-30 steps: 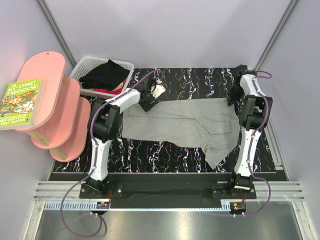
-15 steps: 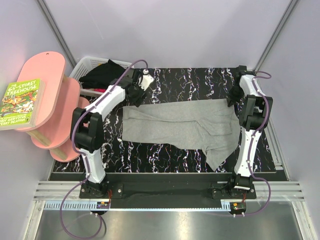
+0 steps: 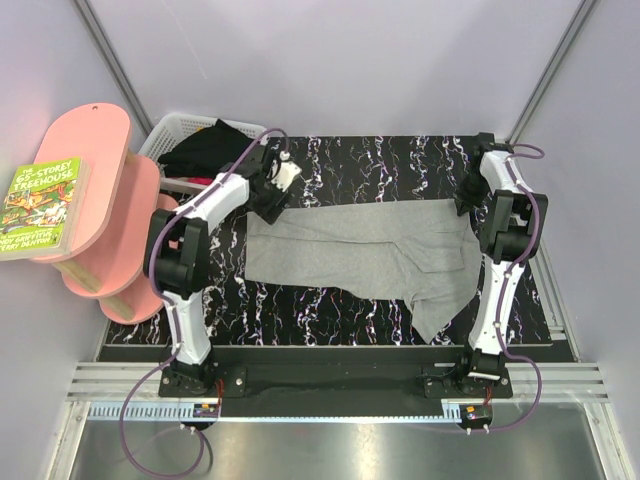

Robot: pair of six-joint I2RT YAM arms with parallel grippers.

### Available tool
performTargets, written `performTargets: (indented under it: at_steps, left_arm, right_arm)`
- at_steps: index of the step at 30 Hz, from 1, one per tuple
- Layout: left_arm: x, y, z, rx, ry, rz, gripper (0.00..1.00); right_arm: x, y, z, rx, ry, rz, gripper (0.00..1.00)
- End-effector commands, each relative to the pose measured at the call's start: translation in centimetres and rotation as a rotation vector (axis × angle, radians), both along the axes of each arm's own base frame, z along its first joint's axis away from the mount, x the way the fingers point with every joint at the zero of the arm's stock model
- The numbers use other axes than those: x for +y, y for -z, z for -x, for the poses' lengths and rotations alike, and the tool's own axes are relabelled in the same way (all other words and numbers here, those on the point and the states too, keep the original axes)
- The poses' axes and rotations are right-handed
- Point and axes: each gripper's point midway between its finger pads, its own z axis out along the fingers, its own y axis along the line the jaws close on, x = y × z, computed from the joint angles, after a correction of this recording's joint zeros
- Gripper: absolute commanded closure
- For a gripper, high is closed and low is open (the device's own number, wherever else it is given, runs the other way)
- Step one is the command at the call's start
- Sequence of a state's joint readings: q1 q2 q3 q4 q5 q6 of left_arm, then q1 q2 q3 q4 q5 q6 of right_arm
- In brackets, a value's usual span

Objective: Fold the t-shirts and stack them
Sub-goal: Fold the flattened tshirt in 1/3 of the way

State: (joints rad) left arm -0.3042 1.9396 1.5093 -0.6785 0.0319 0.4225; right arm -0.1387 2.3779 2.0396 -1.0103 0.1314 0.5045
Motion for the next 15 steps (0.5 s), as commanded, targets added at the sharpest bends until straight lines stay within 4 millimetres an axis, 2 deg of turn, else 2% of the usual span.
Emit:
performTargets:
  at_steps: [1,5,7,13,15]
  left_arm:
    - [-3.5,-3.1,-4.8,-0.113,-0.002,0.093,0.3]
    - [-6.4,-2.6,-5.3,-0.117,0.037,0.084,0.3]
    - [-6.6,-1.6,-5.2,-0.103,0.04,0.061,0.31]
    - [-5.3,1.0,-3.3,-0.048,0.053,0.005,0.32]
    - [-4.7,1.3,-3.1,-0.055,0.051,-0.023,0.32]
  right_arm:
    - [-0.4,-2.7,-0.3,-0.068,0.006,0.012,0.93]
    - [-0.2,-2.2,0.0,-0.063,0.011,-0.001,0.94]
    - [-0.2,-2.2,0.1,-0.061,0.01,0.002,0.94]
    - [-0.4,-2.7,-0.1,-0.072,0.005,0.015,0.94]
    - [-0.4,-2.7,-0.2,-0.076,0.006,0.012,0.94]
